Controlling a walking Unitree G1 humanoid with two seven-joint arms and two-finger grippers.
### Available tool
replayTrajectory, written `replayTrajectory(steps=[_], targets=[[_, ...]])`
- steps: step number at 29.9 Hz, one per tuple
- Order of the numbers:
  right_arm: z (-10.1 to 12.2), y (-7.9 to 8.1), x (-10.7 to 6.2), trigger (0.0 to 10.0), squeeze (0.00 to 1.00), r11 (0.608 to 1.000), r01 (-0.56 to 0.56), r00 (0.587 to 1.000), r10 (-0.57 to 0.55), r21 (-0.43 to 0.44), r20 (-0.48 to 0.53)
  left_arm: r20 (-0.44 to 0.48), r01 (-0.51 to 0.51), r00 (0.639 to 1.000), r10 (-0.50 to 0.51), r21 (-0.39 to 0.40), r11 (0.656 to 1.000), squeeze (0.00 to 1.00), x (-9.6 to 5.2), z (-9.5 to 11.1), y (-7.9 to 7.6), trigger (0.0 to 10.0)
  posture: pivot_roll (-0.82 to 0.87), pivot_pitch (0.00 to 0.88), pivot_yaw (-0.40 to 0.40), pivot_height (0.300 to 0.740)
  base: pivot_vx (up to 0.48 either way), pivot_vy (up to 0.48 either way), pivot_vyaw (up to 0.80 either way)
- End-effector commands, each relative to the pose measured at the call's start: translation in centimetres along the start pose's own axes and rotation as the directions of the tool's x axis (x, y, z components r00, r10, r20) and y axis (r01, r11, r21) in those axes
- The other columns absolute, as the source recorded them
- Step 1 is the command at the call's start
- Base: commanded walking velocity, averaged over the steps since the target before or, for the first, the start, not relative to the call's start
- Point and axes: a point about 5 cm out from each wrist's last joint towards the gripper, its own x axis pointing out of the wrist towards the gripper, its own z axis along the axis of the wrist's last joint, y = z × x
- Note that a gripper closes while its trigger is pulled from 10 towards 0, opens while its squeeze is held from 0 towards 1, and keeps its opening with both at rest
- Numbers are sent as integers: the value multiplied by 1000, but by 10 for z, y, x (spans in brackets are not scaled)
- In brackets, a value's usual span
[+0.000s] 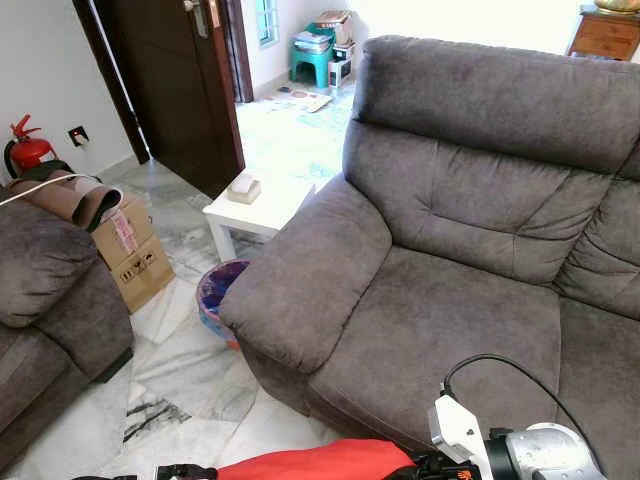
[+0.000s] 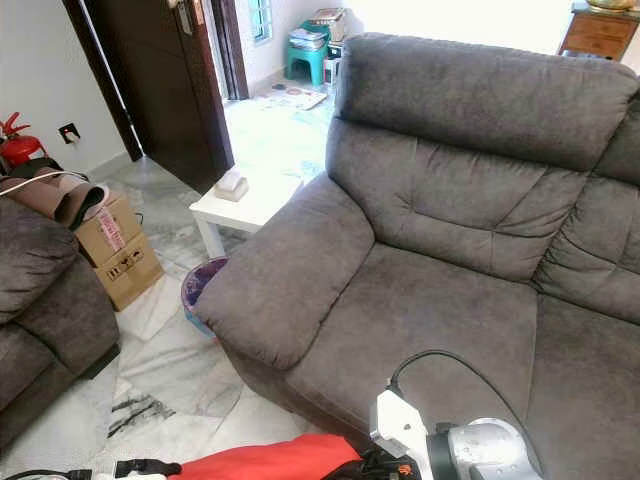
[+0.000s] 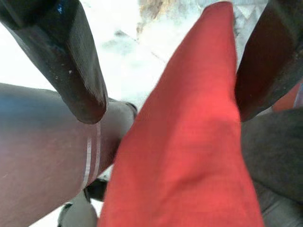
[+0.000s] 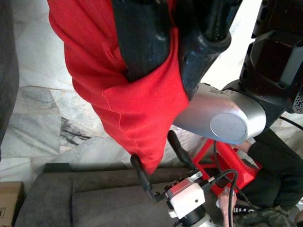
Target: Move the pillow to the sofa from floor
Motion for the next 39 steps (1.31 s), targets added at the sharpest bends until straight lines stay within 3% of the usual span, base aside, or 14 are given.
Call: replayTrajectory(steps=[1,8,17,18,19,20,29,39], targets=[[25,3,3,10000,0,994,-34,996,42,-99,79,-5,-20,1000,20,11,1000,0,0,-2,0,10000,41,83,17,740,0,0,0],[27,4,1,10000,0,994,-33,996,42,-105,80,50,-115,992,115,-4,993,0,5,5,6,10000,32,88,14,740,0,0,0],[30,3,0,10000,0,993,-33,996,43,-113,84,41,-29,999,31,-43,999,0,12,4,-4,10000,24,89,9,740,0,0,0],[31,3,-1,10000,0,993,-33,996,43,-115,84,44,-18,999,20,-48,999,0,12,3,-6,8157,24,90,9,740,0,0,0],[31,3,-1,10000,0,993,-33,996,43,-115,84,48,-14,999,17,-51,999,0,12,3,-7,8157,24,90,9,740,0,0,0],[31,3,-1,10000,0,993,-31,996,41,-116,82,54,-5,999,8,-60,998,0,12,3,-8,0,21,90,7,740,0,0,0],[30,2,-3,10000,0,993,-15,997,24,-119,73,65,29,998,-24,-90,996,0,14,3,-14,0,23,92,5,740,0,0,0],[31,0,0,10000,0,993,-1,996,12,-121,86,36,93,995,-91,-50,994,0,12,1,-17,0,29,87,9,740,0,0,0]])
